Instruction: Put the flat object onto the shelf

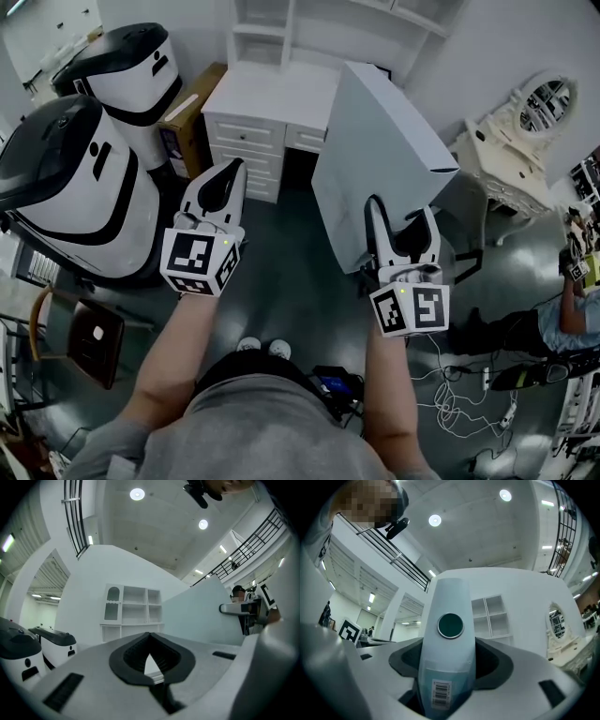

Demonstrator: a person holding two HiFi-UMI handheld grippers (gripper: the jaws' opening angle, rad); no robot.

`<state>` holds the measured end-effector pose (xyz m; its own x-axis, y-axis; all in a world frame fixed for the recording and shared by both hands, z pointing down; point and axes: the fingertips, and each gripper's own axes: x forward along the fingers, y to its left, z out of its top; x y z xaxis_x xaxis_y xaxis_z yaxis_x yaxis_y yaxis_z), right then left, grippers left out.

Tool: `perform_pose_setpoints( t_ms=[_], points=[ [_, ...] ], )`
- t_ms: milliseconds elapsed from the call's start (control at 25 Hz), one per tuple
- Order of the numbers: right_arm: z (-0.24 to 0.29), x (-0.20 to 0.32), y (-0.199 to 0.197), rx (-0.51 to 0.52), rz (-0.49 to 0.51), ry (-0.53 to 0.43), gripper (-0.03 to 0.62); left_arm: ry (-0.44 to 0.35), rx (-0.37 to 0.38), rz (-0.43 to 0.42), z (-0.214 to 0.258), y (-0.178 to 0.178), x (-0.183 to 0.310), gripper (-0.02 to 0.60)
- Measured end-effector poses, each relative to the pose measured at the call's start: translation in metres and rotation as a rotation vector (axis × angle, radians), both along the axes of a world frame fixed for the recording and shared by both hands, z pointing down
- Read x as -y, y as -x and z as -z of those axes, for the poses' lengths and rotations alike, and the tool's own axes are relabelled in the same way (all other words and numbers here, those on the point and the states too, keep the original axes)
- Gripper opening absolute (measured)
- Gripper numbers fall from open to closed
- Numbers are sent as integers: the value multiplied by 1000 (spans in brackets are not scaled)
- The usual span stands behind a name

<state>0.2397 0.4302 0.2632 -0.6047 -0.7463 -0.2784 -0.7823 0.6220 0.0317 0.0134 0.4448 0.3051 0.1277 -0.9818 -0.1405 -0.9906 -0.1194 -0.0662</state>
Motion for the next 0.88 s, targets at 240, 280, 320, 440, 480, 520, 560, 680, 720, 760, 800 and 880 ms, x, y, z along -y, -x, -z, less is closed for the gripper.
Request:
perform_pose_setpoints(
  t_ms=[240, 280, 320, 440, 480, 520, 560, 680, 720, 760, 800, 880],
  points=[
    [1, 15, -10, 21, 2, -6, 299, -2, 10, 10, 3, -15, 7, 6],
    [2, 18, -12, 25, 3, -7, 299, -1, 14, 10, 4, -18, 9, 6],
    [2, 21, -14, 28, 3, -7, 299, 0, 19, 11, 4, -21, 11, 6],
    [2, 29, -16, 35, 14, -3, 299, -4, 25, 20, 7, -25, 16, 6],
    [2, 31, -15, 41, 24, 3, 299, -7, 26, 25, 8, -25, 18, 6],
    [2, 34, -14, 46, 35, 9, 299, -9, 25, 29, 9, -24, 20, 6],
    [1, 36, -13, 49, 44, 12, 299, -12, 24, 33, 10, -23, 23, 6],
    [0, 48, -9, 30, 47, 3, 299, -17, 21, 35, 11, -23, 36, 6],
    [-1, 52, -7, 24, 44, -1, 299, -17, 20, 31, 10, -23, 41, 6],
    [-1, 57, -5, 23, 42, -1, 299, -16, 20, 27, 9, -23, 46, 6],
    [-2, 62, -4, 26, 40, 0, 299, -16, 21, 22, 8, -22, 51, 6],
    [-1, 71, 1, 32, 37, 1, 299, -19, 21, 17, 7, -18, 62, 6]
  ],
)
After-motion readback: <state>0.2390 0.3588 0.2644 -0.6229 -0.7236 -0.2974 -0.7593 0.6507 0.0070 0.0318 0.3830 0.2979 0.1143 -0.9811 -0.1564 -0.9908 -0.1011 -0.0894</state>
